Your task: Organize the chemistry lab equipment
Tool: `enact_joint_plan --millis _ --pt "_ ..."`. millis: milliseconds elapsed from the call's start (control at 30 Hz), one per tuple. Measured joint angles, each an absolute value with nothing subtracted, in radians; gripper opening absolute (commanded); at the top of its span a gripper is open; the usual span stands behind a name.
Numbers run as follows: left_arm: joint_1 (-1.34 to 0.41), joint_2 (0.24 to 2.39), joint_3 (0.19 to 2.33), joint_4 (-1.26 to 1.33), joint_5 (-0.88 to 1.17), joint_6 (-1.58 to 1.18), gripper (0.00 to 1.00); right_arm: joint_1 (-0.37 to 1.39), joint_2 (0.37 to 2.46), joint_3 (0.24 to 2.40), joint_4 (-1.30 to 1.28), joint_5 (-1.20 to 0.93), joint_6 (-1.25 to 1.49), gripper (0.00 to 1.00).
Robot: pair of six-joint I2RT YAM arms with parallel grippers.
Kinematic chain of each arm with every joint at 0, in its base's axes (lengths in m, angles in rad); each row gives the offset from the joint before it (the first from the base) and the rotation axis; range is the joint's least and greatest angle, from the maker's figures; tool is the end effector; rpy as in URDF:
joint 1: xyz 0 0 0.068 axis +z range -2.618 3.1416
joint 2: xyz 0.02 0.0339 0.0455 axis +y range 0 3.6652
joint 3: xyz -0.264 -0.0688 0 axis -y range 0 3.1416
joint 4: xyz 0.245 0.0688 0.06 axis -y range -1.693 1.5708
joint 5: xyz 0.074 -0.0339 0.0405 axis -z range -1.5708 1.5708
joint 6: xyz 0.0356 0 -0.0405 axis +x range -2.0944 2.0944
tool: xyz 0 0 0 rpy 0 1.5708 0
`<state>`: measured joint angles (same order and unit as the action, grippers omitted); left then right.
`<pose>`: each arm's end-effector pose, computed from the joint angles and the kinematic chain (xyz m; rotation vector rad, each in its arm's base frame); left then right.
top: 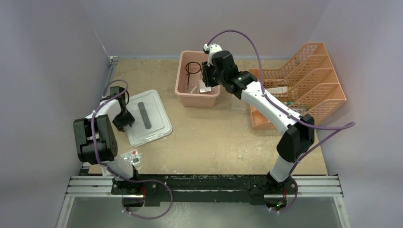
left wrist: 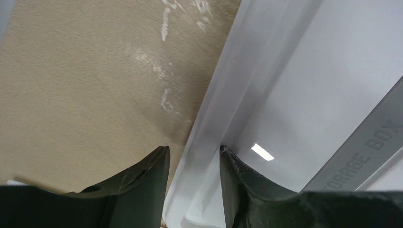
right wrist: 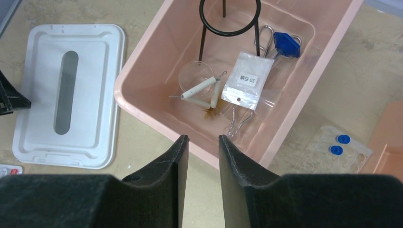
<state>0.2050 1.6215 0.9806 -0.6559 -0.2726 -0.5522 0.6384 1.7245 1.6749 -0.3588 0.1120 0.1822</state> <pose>0.2868 0.0694 0.1745 -1.0878 2.5908 0.3126 0.3304 0.2402 0.3787 -0.3804 1.9644 0.4211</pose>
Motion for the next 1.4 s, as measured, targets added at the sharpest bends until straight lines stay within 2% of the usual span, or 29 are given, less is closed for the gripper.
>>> enact_joint_plan --millis 167,600,633,833,967,1267,1400 --pt "0.208 1.634 0.97 -0.622 -0.239 -0.545 0.26 0.638 1.724 1.673 -0.36 0.113 0.182 0.32" --pt "0.217 1.603 0.928 -0.525 -0.089 -0.558 0.22 0.638 1.724 1.673 -0.36 0.113 0.183 0.32" --pt "0.217 1.598 0.922 -0.51 -0.075 -0.567 0.22 0.638 1.725 1.673 -0.36 0.114 0.183 0.32" --pt "0.218 1.589 0.907 -0.469 -0.038 -0.592 0.38 0.638 1.725 1.673 -0.36 0.121 0.183 0.32" --pt "0.215 1.594 0.908 -0.477 -0.075 -0.584 0.4 0.638 1.725 1.673 -0.36 0.131 0.183 0.32" --pt "0.207 1.628 0.939 -0.485 -0.118 -0.558 0.17 0.638 1.728 1.673 -0.36 0.142 0.183 0.32" --pt "0.207 1.63 0.942 -0.485 -0.115 -0.551 0.13 0.638 1.728 1.673 -0.36 0.144 0.188 0.32"
